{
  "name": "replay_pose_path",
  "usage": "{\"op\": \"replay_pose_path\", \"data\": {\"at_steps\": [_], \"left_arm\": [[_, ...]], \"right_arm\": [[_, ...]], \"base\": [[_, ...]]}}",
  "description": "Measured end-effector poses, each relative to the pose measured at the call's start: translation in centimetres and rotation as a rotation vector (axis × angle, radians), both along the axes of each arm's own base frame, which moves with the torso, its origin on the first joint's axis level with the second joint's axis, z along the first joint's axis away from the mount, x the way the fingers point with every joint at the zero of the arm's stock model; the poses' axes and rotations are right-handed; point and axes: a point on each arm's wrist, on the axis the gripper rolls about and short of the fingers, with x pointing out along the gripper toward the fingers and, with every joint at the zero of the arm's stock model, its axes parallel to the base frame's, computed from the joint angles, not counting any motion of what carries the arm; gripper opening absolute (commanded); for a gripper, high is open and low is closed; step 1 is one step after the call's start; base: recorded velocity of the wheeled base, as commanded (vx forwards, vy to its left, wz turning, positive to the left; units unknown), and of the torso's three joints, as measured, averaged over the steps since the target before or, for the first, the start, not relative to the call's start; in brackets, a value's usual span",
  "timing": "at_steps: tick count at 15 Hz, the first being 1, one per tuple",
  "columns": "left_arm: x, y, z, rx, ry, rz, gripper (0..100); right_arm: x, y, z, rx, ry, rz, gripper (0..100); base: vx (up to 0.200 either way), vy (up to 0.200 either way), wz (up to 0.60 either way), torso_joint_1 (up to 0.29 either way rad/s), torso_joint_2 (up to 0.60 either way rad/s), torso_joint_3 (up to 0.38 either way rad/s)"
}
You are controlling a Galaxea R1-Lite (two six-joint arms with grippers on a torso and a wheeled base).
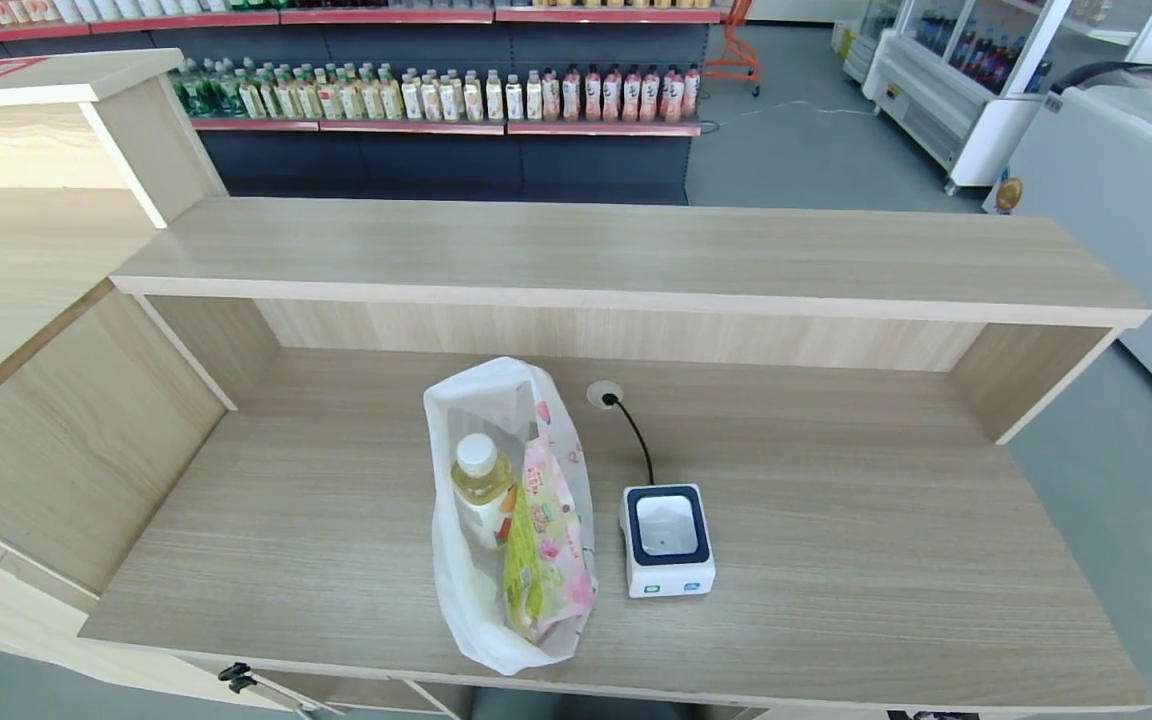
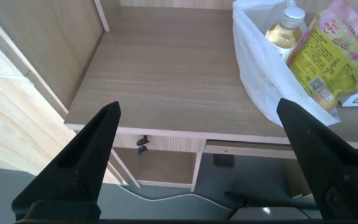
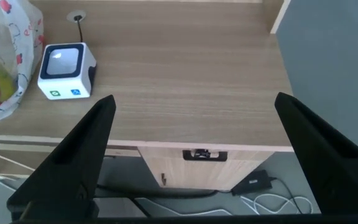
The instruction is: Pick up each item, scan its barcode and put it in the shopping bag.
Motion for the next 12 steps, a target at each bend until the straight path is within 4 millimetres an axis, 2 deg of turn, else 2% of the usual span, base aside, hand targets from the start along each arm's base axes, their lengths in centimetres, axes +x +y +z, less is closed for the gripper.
{"op": "replay_pose_path", "data": {"at_steps": [12], "left_arm": [[0.0,0.0,0.0,-0.001,0.0,0.001,100]], "right_arm": [[-0.01,0.0,0.02,0.003,0.001,0.0,0]], "base": [[0.0,0.0,0.0,0.0,0.0,0.0]]}}
